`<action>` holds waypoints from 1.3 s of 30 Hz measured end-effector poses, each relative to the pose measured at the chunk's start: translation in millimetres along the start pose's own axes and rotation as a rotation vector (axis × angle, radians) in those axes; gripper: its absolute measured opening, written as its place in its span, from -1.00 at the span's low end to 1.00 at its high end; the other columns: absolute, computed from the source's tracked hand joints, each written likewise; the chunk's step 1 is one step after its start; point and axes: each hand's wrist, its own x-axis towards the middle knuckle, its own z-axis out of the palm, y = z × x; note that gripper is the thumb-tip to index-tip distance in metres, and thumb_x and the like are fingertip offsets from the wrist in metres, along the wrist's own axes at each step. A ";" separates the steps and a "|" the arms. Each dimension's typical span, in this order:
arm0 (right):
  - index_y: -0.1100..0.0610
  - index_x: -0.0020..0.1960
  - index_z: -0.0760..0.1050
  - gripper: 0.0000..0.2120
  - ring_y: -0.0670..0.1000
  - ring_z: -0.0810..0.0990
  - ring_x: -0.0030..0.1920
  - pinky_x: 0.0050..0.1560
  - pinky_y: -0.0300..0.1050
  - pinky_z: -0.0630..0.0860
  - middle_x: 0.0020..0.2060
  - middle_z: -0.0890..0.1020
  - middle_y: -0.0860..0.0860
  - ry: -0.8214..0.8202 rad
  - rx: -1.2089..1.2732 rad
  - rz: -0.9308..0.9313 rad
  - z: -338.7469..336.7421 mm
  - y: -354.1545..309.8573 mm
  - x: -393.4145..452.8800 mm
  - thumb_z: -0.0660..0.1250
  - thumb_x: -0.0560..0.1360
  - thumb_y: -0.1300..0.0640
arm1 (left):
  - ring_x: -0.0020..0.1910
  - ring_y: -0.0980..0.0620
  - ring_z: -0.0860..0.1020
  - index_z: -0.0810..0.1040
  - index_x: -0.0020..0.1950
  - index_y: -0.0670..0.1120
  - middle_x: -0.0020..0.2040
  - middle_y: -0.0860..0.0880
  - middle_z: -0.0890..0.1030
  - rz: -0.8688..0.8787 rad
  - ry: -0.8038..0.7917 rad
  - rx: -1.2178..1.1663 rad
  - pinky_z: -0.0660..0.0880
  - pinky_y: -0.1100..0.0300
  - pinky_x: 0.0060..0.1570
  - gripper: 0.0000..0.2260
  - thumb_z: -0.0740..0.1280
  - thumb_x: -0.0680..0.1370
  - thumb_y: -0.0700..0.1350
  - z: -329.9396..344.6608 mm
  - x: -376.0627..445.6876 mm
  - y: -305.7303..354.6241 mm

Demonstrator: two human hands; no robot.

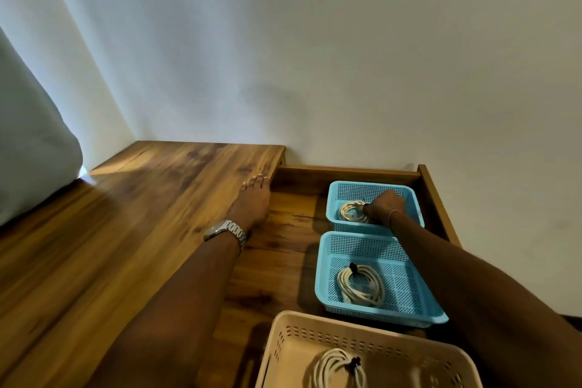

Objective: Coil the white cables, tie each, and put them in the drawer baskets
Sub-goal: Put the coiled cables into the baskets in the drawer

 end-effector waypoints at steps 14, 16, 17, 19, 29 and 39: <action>0.26 -0.11 0.69 -0.82 0.17 0.67 -0.19 -0.16 -0.03 0.61 -0.26 0.70 0.18 0.190 -0.062 -0.319 -33.2 15.6 -30.5 0.47 0.51 0.13 | 0.57 -0.19 0.19 0.12 0.59 -0.25 0.58 -0.27 0.19 0.019 0.055 -0.059 0.22 -0.02 0.53 -0.48 0.17 0.64 -0.35 -14.7 -27.9 16.5; 0.26 0.04 0.67 -0.78 0.14 0.62 -0.23 -0.17 -0.04 0.59 -0.20 0.70 0.18 0.217 -0.080 -0.365 -41.7 19.9 -42.8 0.45 0.53 0.11 | 0.56 -0.17 0.23 0.15 0.59 -0.23 0.58 -0.25 0.23 0.057 0.059 -0.066 0.26 0.00 0.51 -0.48 0.18 0.64 -0.35 -18.5 -36.4 23.7; 0.26 0.09 0.65 -0.75 0.14 0.62 -0.20 -0.14 -0.02 0.59 -0.17 0.69 0.18 0.236 -0.095 -0.387 -45.5 23.0 -48.4 0.45 0.53 0.09 | 0.56 -0.15 0.24 0.16 0.59 -0.22 0.58 -0.23 0.23 0.075 0.045 -0.062 0.27 0.02 0.51 -0.49 0.18 0.64 -0.34 -20.4 -40.6 27.8; 0.24 0.17 0.59 -0.69 0.19 0.61 0.03 0.08 0.09 0.60 0.06 0.65 0.20 0.271 -0.122 -0.374 -55.1 31.1 -62.0 0.44 0.53 0.07 | 0.55 -0.13 0.25 0.16 0.60 -0.19 0.59 -0.20 0.23 0.094 0.024 -0.064 0.29 0.03 0.50 -0.49 0.18 0.65 -0.32 -27.3 -51.9 39.9; 0.33 0.31 0.45 -0.43 0.32 0.61 0.18 -0.09 0.20 0.60 0.22 0.60 0.29 -0.219 0.028 0.015 -112.1 82.2 -140.6 0.36 0.58 -0.14 | 0.39 -0.17 0.43 0.44 0.42 -0.09 0.39 -0.14 0.49 -0.025 -0.114 -0.179 0.26 -0.33 0.42 -0.56 0.35 0.58 0.03 -43.9 -106.1 103.1; 0.49 0.17 0.49 -0.78 0.36 0.65 -0.09 0.03 0.40 0.60 -0.03 0.61 0.33 -0.367 0.245 0.051 -121.5 101.1 -161.2 0.28 0.58 0.38 | 0.19 -0.09 0.57 0.53 0.32 -0.08 0.24 -0.09 0.62 0.141 -0.103 -0.272 0.55 -0.03 0.12 -0.46 0.34 0.53 0.29 -54.0 -167.6 152.9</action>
